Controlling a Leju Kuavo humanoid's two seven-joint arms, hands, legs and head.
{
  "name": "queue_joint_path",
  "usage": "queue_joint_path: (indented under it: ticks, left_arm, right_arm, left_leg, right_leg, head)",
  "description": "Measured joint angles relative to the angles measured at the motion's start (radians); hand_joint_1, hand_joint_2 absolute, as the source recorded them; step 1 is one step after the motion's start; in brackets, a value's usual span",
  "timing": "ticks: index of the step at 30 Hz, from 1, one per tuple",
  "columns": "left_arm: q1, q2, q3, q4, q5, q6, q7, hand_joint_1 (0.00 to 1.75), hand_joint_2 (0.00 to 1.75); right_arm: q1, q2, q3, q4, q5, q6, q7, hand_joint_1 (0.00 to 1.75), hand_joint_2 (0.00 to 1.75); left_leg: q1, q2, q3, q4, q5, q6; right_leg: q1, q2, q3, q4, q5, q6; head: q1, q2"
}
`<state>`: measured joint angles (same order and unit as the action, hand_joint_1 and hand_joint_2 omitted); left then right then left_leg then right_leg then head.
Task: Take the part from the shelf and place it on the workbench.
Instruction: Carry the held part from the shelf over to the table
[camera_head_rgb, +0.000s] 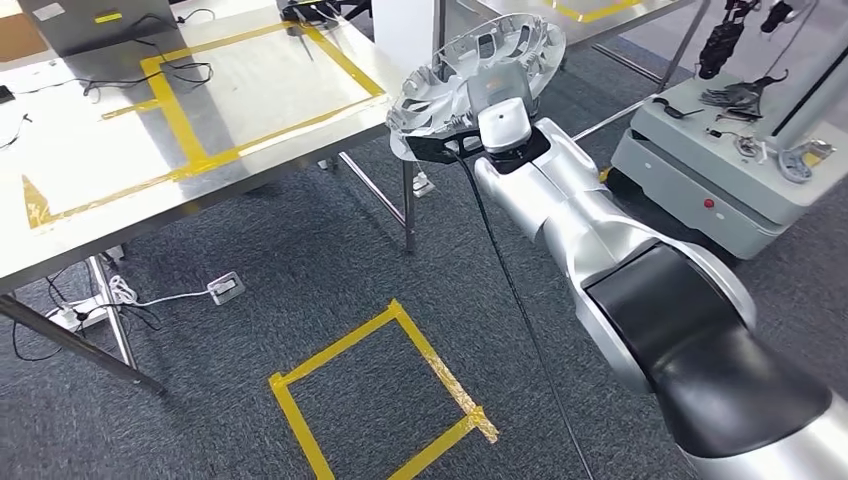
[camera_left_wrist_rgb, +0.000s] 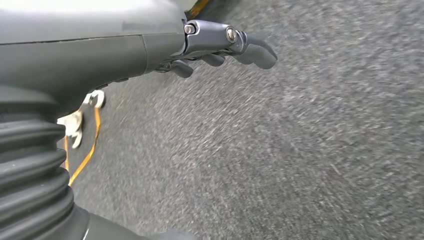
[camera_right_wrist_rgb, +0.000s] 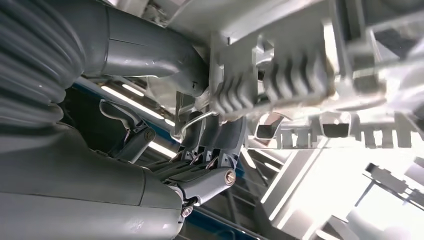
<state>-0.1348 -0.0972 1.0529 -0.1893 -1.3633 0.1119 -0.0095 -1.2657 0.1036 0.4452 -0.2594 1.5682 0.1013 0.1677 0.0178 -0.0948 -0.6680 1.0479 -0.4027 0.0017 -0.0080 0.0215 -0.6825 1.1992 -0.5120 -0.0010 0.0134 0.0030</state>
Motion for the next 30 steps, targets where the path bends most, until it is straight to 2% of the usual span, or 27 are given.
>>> queue_joint_path:
  ticks: [2, 3, 5, 6, 7, 8, 10, 11, 12, 13, 14, 16, 17, 18, 19, 21, 22, 23, 25, 26, 27, 28, 29, 30]
  left_arm:
    - [-0.001, -0.001, 0.0, 0.0, 0.0, -0.001, 0.0, 0.0, 1.75]
    - [0.0, -0.001, 0.0, 0.0, 0.0, -0.001, 0.0, 0.0, 1.75]
    - [0.003, 0.0, 0.0, -0.001, 0.0, -0.002, -0.001, 0.0, 1.75]
    - [0.006, 0.0, 0.0, 0.0, 0.0, -0.003, -0.001, 0.0, 1.75]
    - [0.008, 0.0, 0.0, 0.0, -0.001, -0.003, -0.001, 0.0, 1.75]
    - [0.008, 0.0, 0.0, 0.0, -0.001, -0.004, -0.001, 0.0, 1.75]
    - [0.006, 0.001, 0.0, 0.0, -0.002, -0.006, 0.0, 0.0, 1.75]
    - [0.005, 0.001, 0.0, 0.0, -0.002, -0.006, -0.001, 0.0, 1.75]
    - [0.005, 0.001, 0.0, 0.0, -0.002, -0.007, -0.001, 0.0, 1.75]
    - [0.005, 0.002, 0.0, 0.0, -0.002, -0.007, 0.0, 0.0, 1.75]
    - [0.005, 0.002, 0.0, -0.001, -0.002, -0.008, 0.0, 0.0, 1.75]
    - [0.004, 0.005, 0.0, -0.001, -0.002, -0.009, 0.003, 0.0, 1.75]
    - [0.003, 0.006, 0.0, -0.001, -0.002, -0.009, 0.004, 0.0, 1.75]
    - [0.002, 0.006, 0.0, -0.002, -0.001, -0.01, 0.006, 0.0, 1.75]
    - [0.002, 0.006, 0.0, -0.002, -0.001, -0.01, 0.006, 0.0, 1.75]
    - [0.005, 0.007, 0.0, -0.002, 0.0, -0.01, 0.006, 0.0, 1.75]
    - [0.006, 0.007, 0.001, -0.002, 0.001, -0.01, 0.006, 0.0, 1.75]
    - [0.006, 0.007, 0.001, -0.002, 0.001, -0.01, 0.006, 0.0, 1.75]
    - [0.004, 0.006, 0.001, -0.002, 0.001, -0.01, 0.006, 0.0, 1.75]
    - [0.003, 0.006, 0.001, -0.002, 0.002, -0.01, 0.006, 0.0, 1.75]
    - [0.003, 0.007, 0.001, -0.002, 0.002, -0.011, 0.006, 0.0, 1.75]
    - [0.004, 0.007, 0.002, -0.002, 0.002, -0.011, 0.007, 0.0, 1.75]
    - [0.005, 0.007, 0.002, -0.002, 0.002, -0.012, 0.007, 0.0, 1.75]
    - [0.006, 0.007, 0.002, -0.002, 0.002, -0.013, 0.008, 0.0, 1.75]
  right_arm:
    - [0.0, 0.002, 0.0, 0.0, -0.001, -0.001, 0.0, 1.75, 1.75]
    - [0.0, 0.003, 0.0, 0.0, -0.002, -0.001, 0.0, 1.75, 1.75]
    - [0.0, 0.008, 0.0, 0.0, -0.003, -0.001, 0.0, 1.75, 1.75]
    - [0.0, 0.011, 0.0, 0.0, -0.004, -0.001, 0.0, 1.75, 1.75]
    - [0.0, 0.014, 0.0, 0.0, -0.005, -0.001, 0.0, 1.75, 1.75]
    - [0.0, 0.015, 0.0, 0.0, -0.006, -0.001, 0.001, 1.75, 1.75]
    - [0.003, 0.015, 0.0, 0.0, -0.007, -0.001, 0.002, 1.75, 1.75]
    - [0.005, 0.014, 0.0, 0.0, -0.007, -0.001, 0.002, 1.75, 1.75]
    - [0.008, 0.013, 0.0, 0.0, -0.007, -0.001, 0.003, 1.75, 1.75]
    - [0.011, 0.013, 0.0, 0.0, -0.008, -0.001, 0.002, 1.75, 1.75]
    - [0.013, 0.013, 0.0, 0.0, -0.008, -0.001, 0.002, 1.75, 1.75]
    - [0.013, 0.013, 0.0, 0.0, -0.009, -0.002, 0.002, 1.75, 1.75]
    - [0.013, 0.013, 0.0, 0.0, -0.009, -0.002, 0.002, 1.75, 1.75]
    - [0.012, 0.013, 0.0, 0.0, -0.01, -0.003, 0.002, 1.75, 1.75]
    - [0.012, 0.015, 0.0, 0.0, -0.01, -0.004, 0.002, 1.75, 1.75]
    - [0.014, 0.021, 0.0, 0.0, -0.01, -0.005, 0.003, 1.75, 1.75]
    - [0.014, 0.024, 0.0, 0.0, -0.011, -0.005, 0.004, 1.75, 1.75]
    - [0.015, 0.025, 0.0, 0.0, -0.011, -0.005, 0.004, 1.75, 1.75]
    - [0.02, 0.025, 0.0, 0.0, -0.011, -0.005, 0.006, 1.75, 1.75]
    - [0.024, 0.025, 0.0, 0.0, -0.012, -0.005, 0.006, 1.75, 1.75]
    - [0.03, 0.024, 0.0, 0.0, -0.012, -0.005, 0.007, 1.75, 1.75]
    - [0.034, 0.024, 0.0, 0.0, -0.012, -0.006, 0.007, 1.75, 1.75]
    - [0.038, 0.024, 0.0, 0.0, -0.012, -0.006, 0.006, 1.75, 1.75]
    - [0.04, 0.024, 0.0, 0.0, -0.012, -0.006, 0.006, 1.75, 1.75]
  left_leg:
    - [0.001, -0.026, -0.005, 0.0, 0.006, -0.01]
    - [0.003, -0.037, -0.009, -0.002, 0.009, -0.017]
    - [0.007, -0.06, -0.014, -0.01, 0.018, -0.033]
    - [0.007, -0.057, -0.018, -0.011, 0.019, -0.039]
    - [0.004, -0.037, -0.025, -0.002, 0.011, -0.044]
    - [0.001, -0.004, -0.04, 0.027, -0.008, -0.049]
    - [-0.002, 0.067, -0.092, 0.142, -0.07, -0.055]
    - [-0.001, 0.082, -0.12, 0.207, -0.096, -0.058]
    - [0.0, 0.088, -0.135, 0.249, -0.108, -0.06]
    - [0.001, 0.091, -0.134, 0.256, -0.103, -0.061]
    - [0.001, 0.096, -0.111, 0.22, -0.082, -0.062]
    - [-0.004, 0.128, -0.033, 0.088, -0.032, -0.057]
    - [-0.006, 0.142, -0.004, 0.035, -0.018, -0.049]
    - [-0.009, 0.15, 0.01, 0.007, -0.014, -0.04]
    - [-0.012, 0.147, 0.011, 0.0, -0.017, -0.031]
    - [-0.009, 0.124, 0.008, -0.002, -0.013, -0.018]
    - [-0.006, 0.114, 0.009, -0.004, -0.012, -0.012]
    - [-0.003, 0.104, 0.009, -0.006, -0.009, -0.006]
    - [0.0, 0.084, 0.008, -0.008, -0.007, 0.001]
    - [0.0, 0.072, 0.007, -0.008, -0.006, 0.003]
    - [0.0, 0.059, 0.007, -0.008, -0.006, 0.004]
    - [0.001, 0.045, 0.007, -0.007, -0.006, 0.004]
    - [0.001, 0.031, 0.007, -0.006, -0.005, 0.003]
    - [0.001, 0.017, 0.007, -0.005, -0.005, 0.002]
  right_leg:
    - [0.0, 0.038, 0.056, -0.116, 0.038, -0.006]
    - [0.001, 0.048, 0.068, -0.143, 0.041, -0.007]
    - [0.003, 0.033, 0.071, -0.151, 0.043, -0.009]
    - [0.002, 0.02, 0.074, -0.157, 0.047, -0.014]
    - [-0.001, 0.008, 0.078, -0.164, 0.052, -0.02]
    - [-0.002, -0.004, 0.081, -0.17, 0.057, -0.027]
    - [0.0, -0.029, 0.082, -0.175, 0.061, -0.034]
    - [0.001, -0.043, 0.081, -0.174, 0.06, -0.034]
    - [0.001, -0.056, 0.081, -0.174, 0.059, -0.035]
    - [0.001, -0.069, 0.081, -0.172, 0.058, -0.034]
    - [0.001, -0.081, 0.081, -0.17, 0.056, -0.033]
    - [0.004, -0.103, 0.081, -0.164, 0.049, -0.026]
    - [0.007, -0.113, 0.08, -0.16, 0.045, -0.022]
    - [0.011, -0.122, 0.08, -0.158, 0.042, -0.017]
    - [0.015, -0.13, 0.08, -0.158, 0.041, -0.013]
    - [0.015, -0.144, 0.083, -0.158, 0.036, -0.005]
    - [0.012, -0.131, 0.079, -0.147, 0.026, 0.0]
    - [0.009, -0.107, 0.067, -0.118, 0.006, 0.006]
    - [0.004, -0.047, 0.014, -0.002, -0.053, 0.014]
    - [0.003, -0.033, -0.019, 0.065, -0.079, 0.015]
    - [0.003, -0.027, -0.045, 0.113, -0.092, 0.016]
    - [0.002, -0.024, -0.055, 0.129, -0.086, 0.015]
    - [0.002, -0.021, -0.047, 0.104, -0.061, 0.013]
    - [0.001, -0.012, -0.021, 0.043, -0.023, 0.009]
  head:
    - [-0.001, 0.0]
    - [-0.002, 0.0]
    - [-0.002, 0.0]
    - [-0.002, 0.0]
    - [-0.004, 0.0]
    - [-0.007, 0.0]
    - [-0.012, 0.0]
    - [-0.012, 0.0]
    - [-0.012, 0.0]
    - [-0.012, 0.0]
    - [-0.012, 0.0]
    - [-0.013, 0.0]
    - [-0.012, 0.0]
    - [-0.01, 0.0]
    - [-0.009, 0.0]
    - [-0.006, 0.0]
    - [-0.006, 0.0]
    - [-0.006, 0.0]
    - [-0.005, 0.0]
    - [-0.005, 0.0]
    - [-0.005, 0.0]
    - [-0.005, 0.0]
    - [-0.005, 0.0]
    - [-0.005, 0.0]
